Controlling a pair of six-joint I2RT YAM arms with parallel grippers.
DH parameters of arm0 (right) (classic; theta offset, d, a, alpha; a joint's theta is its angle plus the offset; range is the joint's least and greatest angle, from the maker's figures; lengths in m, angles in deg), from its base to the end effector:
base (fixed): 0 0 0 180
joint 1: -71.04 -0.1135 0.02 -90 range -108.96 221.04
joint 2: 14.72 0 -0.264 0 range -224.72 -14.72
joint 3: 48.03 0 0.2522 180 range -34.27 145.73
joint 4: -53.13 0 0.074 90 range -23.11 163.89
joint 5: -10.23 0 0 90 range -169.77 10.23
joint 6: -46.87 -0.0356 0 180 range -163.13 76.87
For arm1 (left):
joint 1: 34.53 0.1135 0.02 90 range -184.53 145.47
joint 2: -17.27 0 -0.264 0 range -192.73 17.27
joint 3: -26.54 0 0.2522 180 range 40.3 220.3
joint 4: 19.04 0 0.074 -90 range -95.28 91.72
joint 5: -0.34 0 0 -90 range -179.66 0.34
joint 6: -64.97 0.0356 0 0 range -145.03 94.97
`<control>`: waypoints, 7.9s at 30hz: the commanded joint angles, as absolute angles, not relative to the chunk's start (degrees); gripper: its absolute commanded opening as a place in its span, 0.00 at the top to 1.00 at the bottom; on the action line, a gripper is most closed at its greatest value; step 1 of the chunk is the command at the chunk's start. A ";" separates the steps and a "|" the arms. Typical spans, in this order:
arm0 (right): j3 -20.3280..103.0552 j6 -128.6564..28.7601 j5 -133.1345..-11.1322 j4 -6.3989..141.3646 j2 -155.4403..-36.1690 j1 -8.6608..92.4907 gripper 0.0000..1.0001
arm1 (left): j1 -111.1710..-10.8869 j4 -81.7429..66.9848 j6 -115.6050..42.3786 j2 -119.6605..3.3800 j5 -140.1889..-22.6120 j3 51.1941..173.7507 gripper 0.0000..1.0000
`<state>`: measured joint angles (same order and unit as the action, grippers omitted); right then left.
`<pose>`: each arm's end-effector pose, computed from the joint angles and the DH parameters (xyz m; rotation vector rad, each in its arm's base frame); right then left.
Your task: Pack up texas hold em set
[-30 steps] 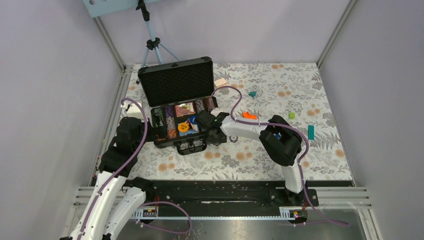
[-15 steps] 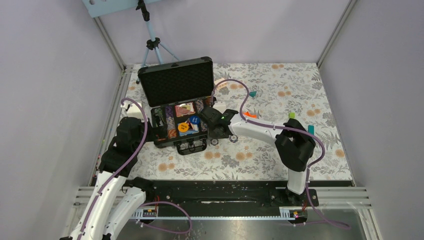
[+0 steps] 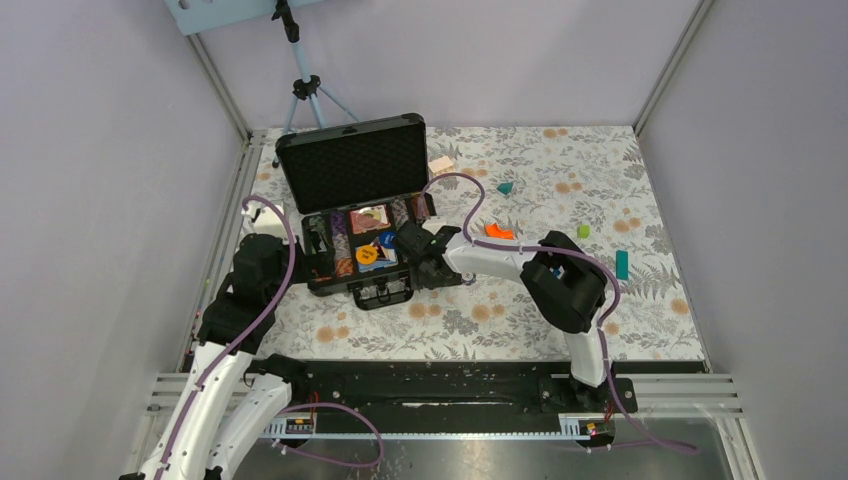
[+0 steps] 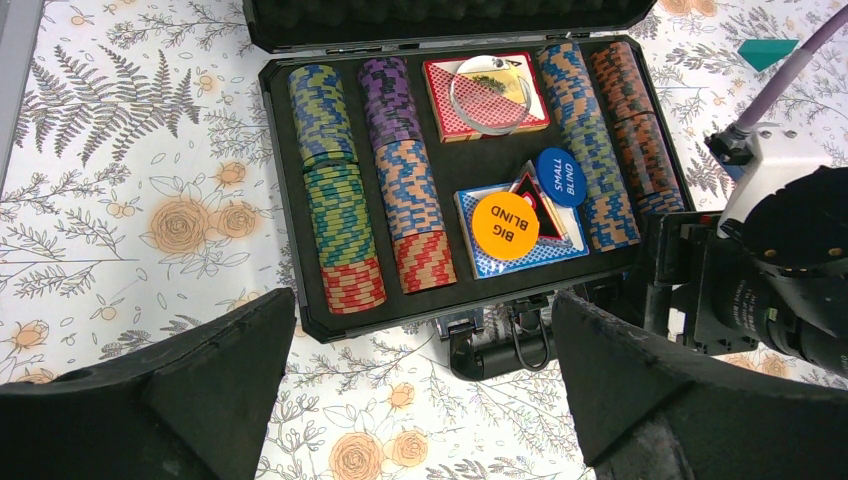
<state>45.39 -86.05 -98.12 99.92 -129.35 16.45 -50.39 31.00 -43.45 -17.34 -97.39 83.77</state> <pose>0.2441 0.3240 0.1623 -0.1866 2.6443 0.1051 0.1288 -0.0316 0.3101 -0.1300 2.0487 -0.2350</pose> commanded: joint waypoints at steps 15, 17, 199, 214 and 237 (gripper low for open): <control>48.58 -85.70 -102.36 98.92 -133.38 16.73 0.31 | -50.59 28.08 -42.96 -17.71 -97.57 83.81 0.01; 47.66 -85.39 -103.25 97.06 -133.09 16.73 0.33 | -50.53 28.12 -42.96 -17.71 -97.49 83.80 0.01; 37.72 -85.84 -101.79 100.73 -116.52 17.87 0.55 | -50.69 27.95 -42.96 -17.80 -96.96 83.83 0.01; 37.13 -83.47 -103.11 101.67 -116.48 22.16 0.53 | -50.65 27.95 -42.96 -17.79 -97.04 83.81 0.01; 37.84 -81.81 -100.85 100.53 -122.03 24.96 0.53 | -50.68 27.94 -42.88 -17.89 -97.16 83.74 0.01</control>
